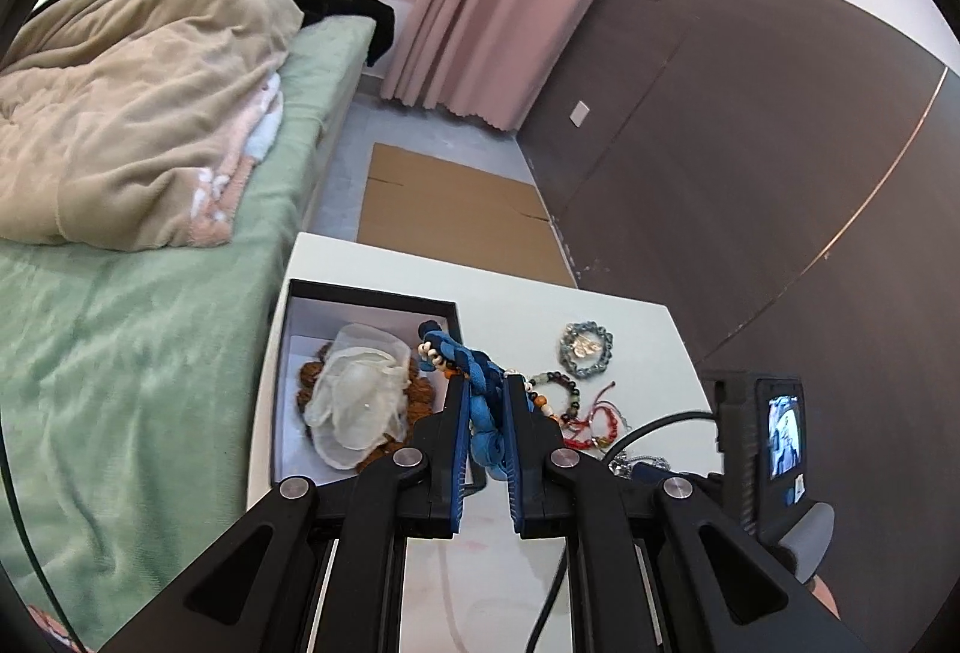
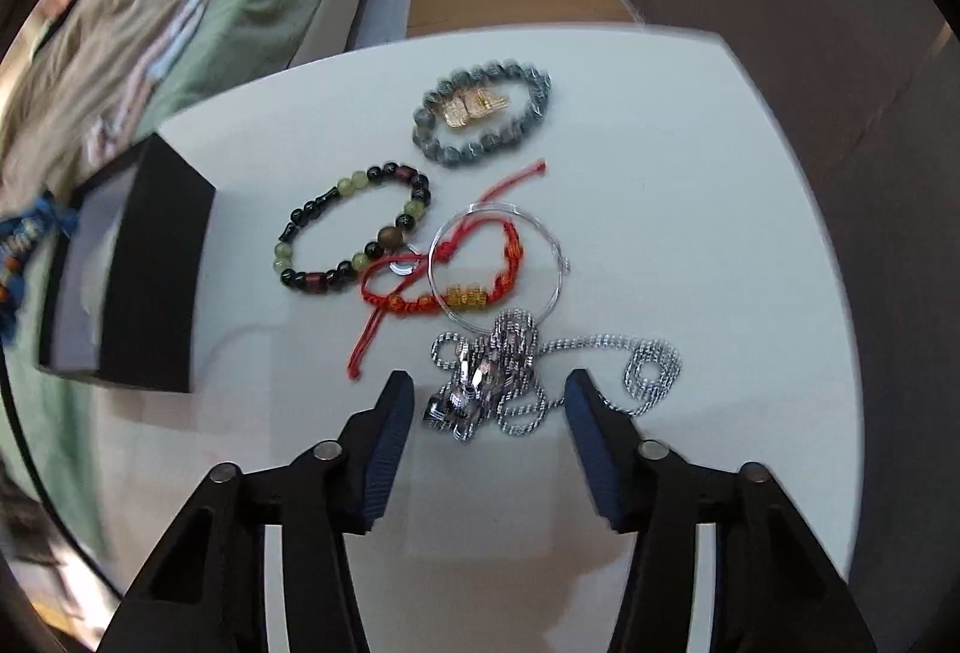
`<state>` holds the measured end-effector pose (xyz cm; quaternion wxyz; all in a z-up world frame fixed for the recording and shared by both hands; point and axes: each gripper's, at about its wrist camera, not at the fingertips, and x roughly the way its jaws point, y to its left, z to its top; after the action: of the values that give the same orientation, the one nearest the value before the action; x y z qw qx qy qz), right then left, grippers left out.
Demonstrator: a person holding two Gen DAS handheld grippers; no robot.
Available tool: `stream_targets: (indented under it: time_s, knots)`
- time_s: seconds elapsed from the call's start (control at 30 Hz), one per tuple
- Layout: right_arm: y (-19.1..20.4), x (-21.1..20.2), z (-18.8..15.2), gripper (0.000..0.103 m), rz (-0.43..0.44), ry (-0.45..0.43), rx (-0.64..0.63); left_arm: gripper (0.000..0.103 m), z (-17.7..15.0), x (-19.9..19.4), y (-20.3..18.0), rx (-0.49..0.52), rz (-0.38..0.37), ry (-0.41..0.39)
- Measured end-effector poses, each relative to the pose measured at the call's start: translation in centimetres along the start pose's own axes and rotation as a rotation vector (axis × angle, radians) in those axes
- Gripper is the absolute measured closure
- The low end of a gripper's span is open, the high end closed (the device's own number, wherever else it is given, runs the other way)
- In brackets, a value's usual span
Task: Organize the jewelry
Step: 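Drop blue bracelet in box with left gripper while right grasps silver necklace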
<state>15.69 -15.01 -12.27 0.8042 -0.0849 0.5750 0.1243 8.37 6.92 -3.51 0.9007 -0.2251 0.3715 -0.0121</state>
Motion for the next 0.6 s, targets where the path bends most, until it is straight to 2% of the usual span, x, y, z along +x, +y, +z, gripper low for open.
stream_targets:
  time_s: [0.07,0.17,0.2,0.47,0.6]
  knots:
    - [0.1,0.0,-0.1,0.067,0.0,-0.01,-0.007,0.092,0.1,-0.2,0.4,-0.005,0.005,-0.004]
    - [-0.1,-0.4,-0.5,0.08,0.023,-0.015,-0.023,0.092,0.2,-0.5,1.1,-0.017,0.018,-0.015]
    - [0.0,-0.6,-0.6,0.087,0.03,-0.017,-0.022,0.092,0.3,-0.5,1.3,-0.024,0.02,-0.018]
    - [-1.8,-4.3,-0.6,0.087,0.256,-0.106,0.05,0.092,0.6,-0.4,2.0,-0.058,0.005,-0.034]
    - [-2.4,-6.0,-0.3,0.087,0.336,-0.151,0.086,0.092,0.8,0.2,1.8,-0.061,-0.002,-0.028]
